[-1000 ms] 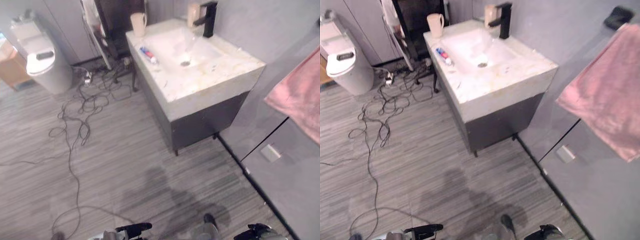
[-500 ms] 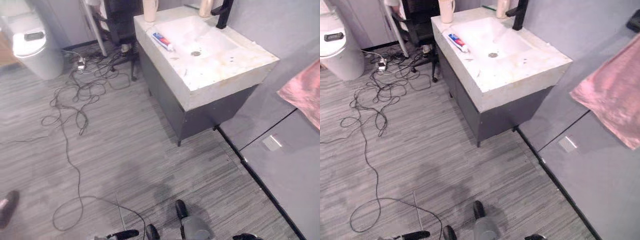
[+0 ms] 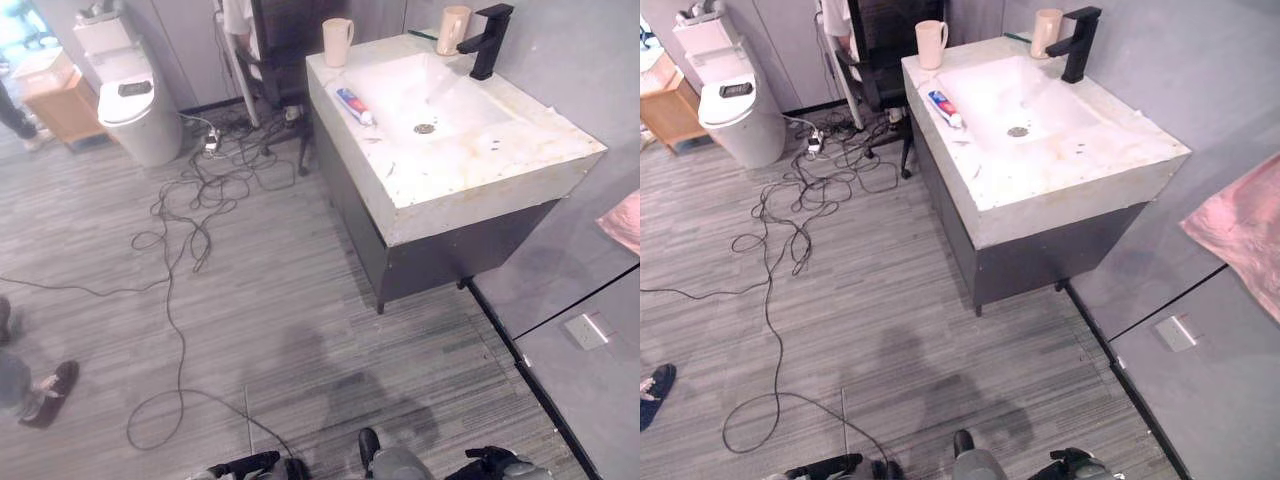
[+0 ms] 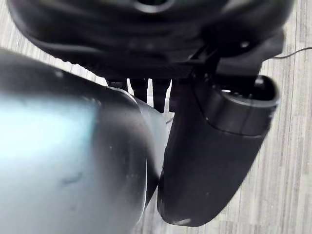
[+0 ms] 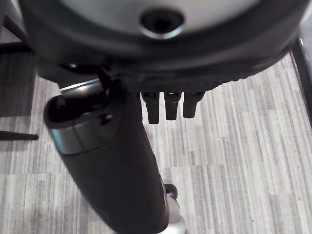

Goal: Organize the bathroom.

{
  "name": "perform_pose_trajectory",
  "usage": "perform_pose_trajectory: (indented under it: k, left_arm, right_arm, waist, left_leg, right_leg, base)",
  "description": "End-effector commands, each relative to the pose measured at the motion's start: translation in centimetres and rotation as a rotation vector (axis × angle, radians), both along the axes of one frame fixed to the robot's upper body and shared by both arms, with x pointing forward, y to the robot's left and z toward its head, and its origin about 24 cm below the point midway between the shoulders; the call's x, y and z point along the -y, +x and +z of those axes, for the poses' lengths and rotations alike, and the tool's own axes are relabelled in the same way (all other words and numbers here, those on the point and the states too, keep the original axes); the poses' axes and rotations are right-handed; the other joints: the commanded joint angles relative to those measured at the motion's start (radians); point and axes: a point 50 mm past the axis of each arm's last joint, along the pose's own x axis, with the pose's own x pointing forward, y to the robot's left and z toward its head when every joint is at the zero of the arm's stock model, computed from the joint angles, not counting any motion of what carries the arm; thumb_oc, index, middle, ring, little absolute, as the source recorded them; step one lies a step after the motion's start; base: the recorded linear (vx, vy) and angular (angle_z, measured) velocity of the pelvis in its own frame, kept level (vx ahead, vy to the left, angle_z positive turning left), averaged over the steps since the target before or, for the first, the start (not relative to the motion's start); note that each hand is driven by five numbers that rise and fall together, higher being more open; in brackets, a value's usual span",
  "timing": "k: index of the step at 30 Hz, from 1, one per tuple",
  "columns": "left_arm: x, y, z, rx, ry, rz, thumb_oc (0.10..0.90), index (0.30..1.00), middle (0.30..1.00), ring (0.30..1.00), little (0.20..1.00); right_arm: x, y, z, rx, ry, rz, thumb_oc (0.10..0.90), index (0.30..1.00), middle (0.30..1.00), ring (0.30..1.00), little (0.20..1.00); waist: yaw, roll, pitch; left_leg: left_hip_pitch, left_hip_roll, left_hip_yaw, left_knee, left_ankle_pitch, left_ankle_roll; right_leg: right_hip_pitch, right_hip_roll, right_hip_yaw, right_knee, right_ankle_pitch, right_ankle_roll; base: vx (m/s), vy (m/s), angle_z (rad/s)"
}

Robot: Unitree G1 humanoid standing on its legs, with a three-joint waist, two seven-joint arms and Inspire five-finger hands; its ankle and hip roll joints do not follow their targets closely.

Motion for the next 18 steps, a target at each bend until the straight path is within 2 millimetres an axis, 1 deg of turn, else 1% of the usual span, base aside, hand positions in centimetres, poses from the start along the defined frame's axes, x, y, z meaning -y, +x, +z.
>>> perform_pose_trajectory:
  k: [1, 2, 3, 4, 5, 6, 7, 8, 9, 10, 11, 12, 13, 14, 16, 17, 18]
  left_arm:
    - [0.4, -0.7, -0.1, -0.003, -0.015, 0.007, 0.8, 0.9, 0.9, 0.9, 0.9]
    - [0.4, -0.7, -0.1, -0.007, -0.016, 0.005, 0.8, 0.9, 0.9, 0.9, 0.9]
    - [0.5, -1.0, -0.2, -0.026, -0.013, -0.012, 0.8, 0.9, 0.9, 0.9, 0.9]
    - [0.5, -1.2, -0.3, -0.038, -0.01, -0.024, 0.8, 0.9, 0.9, 0.9, 0.9]
    - [0.7, -1.6, -0.4, -0.059, -0.007, -0.047, 0.8, 0.9, 0.9, 0.9, 0.9]
    - [0.9, -2.1, -0.5, -0.076, -0.01, -0.059, 0.8, 0.9, 0.9, 0.9, 0.9]
    - [1.0, -2.4, -0.6, -0.085, -0.016, -0.041, 0.8, 0.9, 0.9, 0.9, 0.9]
    - [1.0, -3.0, -0.7, -0.109, -0.049, 0.034, 0.8, 0.9, 0.9, 0.9, 0.9]
    - [1.0, -3.1, -0.7, -0.111, -0.064, 0.07, 0.8, 0.9, 0.9, 0.9, 0.9]
    - [0.8, -2.9, -0.6, -0.113, -0.058, 0.049, 0.8, 0.9, 0.9, 0.9, 0.9]
    - [0.7, -2.9, -0.6, -0.113, -0.066, 0.067, 0.8, 0.9, 0.9, 0.9, 0.9]
    - [0.7, -2.8, -0.6, -0.108, -0.068, 0.065, 0.8, 0.9, 0.9, 0.9, 0.9]
    - [0.5, -2.6, -0.6, -0.095, -0.068, 0.049, 0.8, 0.9, 0.9, 0.9, 0.9]
    - [0.2, -2.1, -0.4, -0.071, -0.061, 0.024, 0.8, 0.9, 0.9, 0.9, 0.9]
    - [0.0, -1.8, -0.4, -0.057, -0.054, 0.021, 0.8, 0.9, 0.9, 0.9, 0.9]
    - [-0.6, -0.8, 0.0, -0.027, -0.041, 0.059, 0.8, 0.9, 0.9, 0.9, 0.9]
    - [-0.7, -0.6, 0.0, -0.021, -0.038, 0.061, 0.8, 0.9, 0.9, 0.9, 0.9]
  right_arm:
    - [1.8, -0.7, 0.6, -0.015, -0.074, -0.02, 0.8, 0.9, 0.9, 0.9, 0.9]
    - [1.7, -0.6, 0.6, -0.018, -0.077, -0.021, 0.8, 0.9, 0.9, 0.9, 0.9]
    - [1.5, -0.5, 0.6, -0.028, -0.082, -0.027, 0.8, 0.9, 0.9, 0.9, 0.9]
    - [1.3, -0.5, 0.6, -0.03, -0.084, -0.035, 0.8, 0.9, 0.9, 0.9, 0.9]
    - [1.1, -0.4, 0.5, -0.031, -0.084, -0.058, 0.8, 0.9, 0.9, 0.9, 0.9]
    - [0.9, -0.1, 0.6, -0.032, -0.092, -0.06, 0.8, 0.9, 0.9, 0.9, 0.9]
    - [0.8, 0.1, 0.6, -0.036, -0.101, -0.036, 0.8, 0.9, 0.9, 0.9, 0.9]
    - [0.9, 1.2, 0.9, -0.034, -0.128, 0.058, 0.8, 0.9, 0.9, 0.9, 0.9]
    - [0.9, 1.6, 1.1, -0.034, -0.138, 0.098, 0.8, 0.9, 0.9, 0.9, 0.9]
    - [1.0, 1.9, 1.2, -0.027, -0.133, 0.094, 0.8, 0.9, 0.9, 0.9, 0.9]
    - [1.1, 1.9, 1.3, -0.031, -0.136, 0.127, 0.8, 0.9, 0.9, 0.9, 0.9]
    - [1.1, 1.8, 1.3, -0.034, -0.137, 0.138, 0.8, 0.9, 0.9, 0.9, 0.9]
    - [1.3, 1.6, 1.2, -0.039, -0.136, 0.155, 0.8, 0.9, 0.9, 0.9, 0.9]
    - [1.5, 1.0, 1.2, -0.043, -0.126, 0.185, 0.8, 0.9, 0.9, 0.9, 0.9]
    - [1.7, 0.8, 1.1, -0.046, -0.121, 0.189, 0.8, 0.9, 0.9, 0.9, 0.9]
    - [1.6, 1.1, 1.2, -0.042, -0.114, 0.22, 0.8, 0.9, 0.9, 0.9, 0.9]
    - [1.6, 1.1, 1.2, -0.041, -0.112, 0.223, 0.8, 0.9, 0.9, 0.9, 0.9]
  waist:
    - [-0.017, 0.023, -0.031]
    - [-0.013, 0.028, -0.029]
    - [-0.004, 0.038, -0.027]
    - [0.0, 0.042, -0.028]
    - [0.005, 0.047, -0.024]
    - [0.016, 0.055, -0.02]
    - [0.023, 0.061, -0.02]
    - [0.046, 0.067, -0.01]
    - [0.05, 0.066, -0.006]
    - [0.047, 0.07, 0.0]
    - [0.045, 0.074, 0.004]
    - [0.045, 0.077, 0.004]
    - [0.042, 0.073, 0.008]
    - [0.038, 0.075, 0.029]
    - [0.034, 0.078, 0.041]
    - [0.024, 0.078, 0.065]
    - [0.023, 0.077, 0.069]
  left_leg:
    - [0.132, 0.062, -0.043, -0.285, 0.212, -0.014]
    - [0.131, 0.08, -0.062, -0.3, 0.254, -0.028]
    - [0.117, 0.117, -0.1, -0.318, 0.317, -0.047]
    - [0.111, 0.13, -0.11, -0.322, 0.327, -0.05]
    - [0.102, 0.131, -0.122, -0.33, 0.328, -0.049]
    - [0.099, 0.122, -0.117, -0.331, 0.301, -0.045]
    - [0.095, 0.123, -0.112, -0.339, 0.288, -0.047]
    - [0.081, 0.113, -0.099, -0.323, 0.238, -0.053]
    - [0.071, 0.101, -0.08, -0.307, 0.221, -0.05]
    - [0.036, 0.076, -0.021, -0.259, 0.194, -0.046]
    - [0.019, 0.06, -0.004, -0.236, 0.174, -0.038]
    - [0.009, 0.053, 0.006, -0.225, 0.162, -0.032]
    - [0.002, 0.031, 0.023, -0.206, 0.135, -0.019]
    - [0.009, -0.006, 0.051, -0.192, 0.071, 0.007]
    - [0.017, -0.011, 0.06, -0.192, 0.057, 0.014]
    - [0.038, -0.024, 0.07, -0.198, 0.04, 0.026]
    - [0.043, -0.026, 0.071, -0.202, 0.04, 0.026]
  right_leg:
    - [-0.078, -0.004, 0.062, 0.078, 0.036, 0.121]
    - [-0.075, -0.003, 0.065, 0.072, 0.034, 0.123]
    - [-0.07, -0.008, 0.07, 0.059, 0.028, 0.131]
    - [-0.068, -0.014, 0.072, 0.055, 0.025, 0.135]
    - [-0.057, -0.033, 0.068, 0.045, 0.021, 0.147]
    - [-0.053, -0.062, 0.054, 0.06, 0.001, 0.162]
    - [-0.057, -0.074, 0.042, 0.075, -0.012, 0.168]
    - [-0.082, -0.125, 0.038, 0.152, -0.058, 0.19]
    - [-0.091, -0.139, 0.043, 0.178, -0.07, 0.194]
    - [-0.085, -0.159, 0.056, 0.185, -0.078, 0.201]
    - [-0.095, -0.172, 0.072, 0.22, -0.082, 0.194]
    - [-0.102, -0.18, 0.086, 0.233, -0.063, 0.188]
    - [-0.11, -0.205, 0.114, 0.266, -0.014, 0.178]
    - [-0.205, -0.262, 0.176, 0.418, 0.175, 0.152]
    - [-0.246, -0.262, 0.195, 0.453, 0.192, 0.147]
    - [-0.295, -0.235, 0.206, 0.403, 0.158, 0.134]
    - [-0.289, -0.229, 0.202, 0.383, 0.149, 0.134]
  base:
    - [0.39, 0.141, -0.28]
    - [0.58, 0.17, -0.33]
    - [0.38, 0.058, -0.33]
    - [0.56, 0.077, -0.38]
    - [0.63, 0.135, -0.21]
    - [0.67, 0.185, -0.06]
    - [0.87, 0.502, 0.03]
    - [0.71, 0.534, -0.17]
    - [0.8, 0.631, -1.18]
    - [0.49, 0.385, -1.61]
    - [0.45, 0.315, -1.73]
    - [0.34, 0.261, -1.02]
    - [0.46, 0.411, -0.86]
    - [0.44, 0.407, -0.71]
    - [0.3, 0.268, -0.71]
    - [0.22, 0.174, -0.61]
    - [0.29, 0.183, -0.62]
